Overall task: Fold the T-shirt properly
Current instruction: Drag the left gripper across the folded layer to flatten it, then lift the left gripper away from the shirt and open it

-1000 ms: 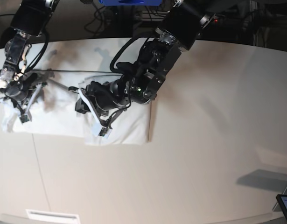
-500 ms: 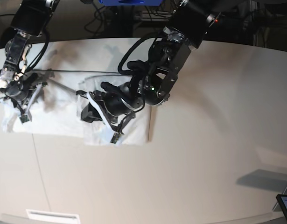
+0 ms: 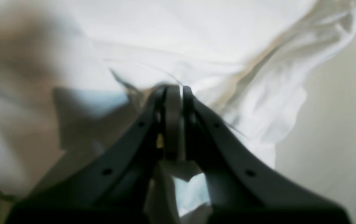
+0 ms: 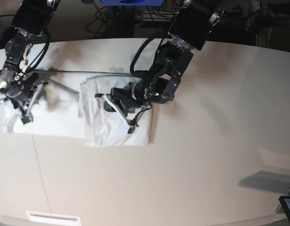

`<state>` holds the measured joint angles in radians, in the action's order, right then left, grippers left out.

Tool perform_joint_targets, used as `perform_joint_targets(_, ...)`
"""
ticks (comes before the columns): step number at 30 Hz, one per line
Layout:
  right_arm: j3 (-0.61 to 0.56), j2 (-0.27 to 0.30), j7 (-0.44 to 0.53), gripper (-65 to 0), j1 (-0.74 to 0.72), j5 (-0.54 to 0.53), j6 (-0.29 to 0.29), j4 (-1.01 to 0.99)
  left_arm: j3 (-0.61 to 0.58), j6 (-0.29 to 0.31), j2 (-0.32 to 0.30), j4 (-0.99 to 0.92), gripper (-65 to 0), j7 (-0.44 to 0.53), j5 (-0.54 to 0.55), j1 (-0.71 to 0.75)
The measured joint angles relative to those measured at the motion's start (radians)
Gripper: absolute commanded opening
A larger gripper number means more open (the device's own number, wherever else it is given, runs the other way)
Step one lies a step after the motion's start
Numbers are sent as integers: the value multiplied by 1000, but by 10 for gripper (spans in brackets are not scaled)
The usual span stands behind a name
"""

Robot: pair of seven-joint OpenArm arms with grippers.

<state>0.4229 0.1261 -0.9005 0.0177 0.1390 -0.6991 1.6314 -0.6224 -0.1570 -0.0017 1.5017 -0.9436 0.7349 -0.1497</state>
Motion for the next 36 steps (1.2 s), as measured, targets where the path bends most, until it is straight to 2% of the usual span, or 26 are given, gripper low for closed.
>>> perform_joint_targets(7,4,2,-5,-242,-3,-4,-2,172,1,-2,-56,61,-650,-3,-4,46)
perform_joint_targets(9,8,3,-46,-181,-6,-5,-1,182,3,-2,-75,97,-650,-4,-5,64)
perform_joint_targets(11,60,-8,-80,-145,-31,-21,-12,177,5,-6,-83,129,-650,-8,-11,78)
perform_joint_targets(14,197,3,-157,-138,-83,-141,0,174,4,0,-85,150,-650,-3,0,88)
perform_joint_targets(17,294,58,-299,-139,-116,-248,-2,129,4,-1,-101,149,-650,-5,-1,100)
perform_joint_targets(19,332,106,-344,-139,-135,-307,4,59,7,-5,-110,149,-650,-6,-7,109)
perform_joint_targets(22,375,147,-375,-138,-146,-463,2,-47,29,-2,-100,159,-650,-7,-1,124)
perform_joint_targets(27,424,200,-414,-136,-136,-652,3,-211,211,0,-116,334,-650,-10,3,203)
perform_joint_targets(30,424,235,-407,-136,-139,-758,3,-295,356,0,-160,374,-650,-1,2,210)
perform_joint_targets(32,422,249,-406,-135,-142,-818,3,-350,387,4,-205,370,-650,-7,-5,212)
perform_joint_targets(34,419,264,-407,-135,-142,-854,3,-409,393,98,-235,367,-650,-16,5,212)
perform_joint_targets(36,419,275,-407,-135,-143,-871,3,-458,414,190,-233,354,-650,-14,101,207)
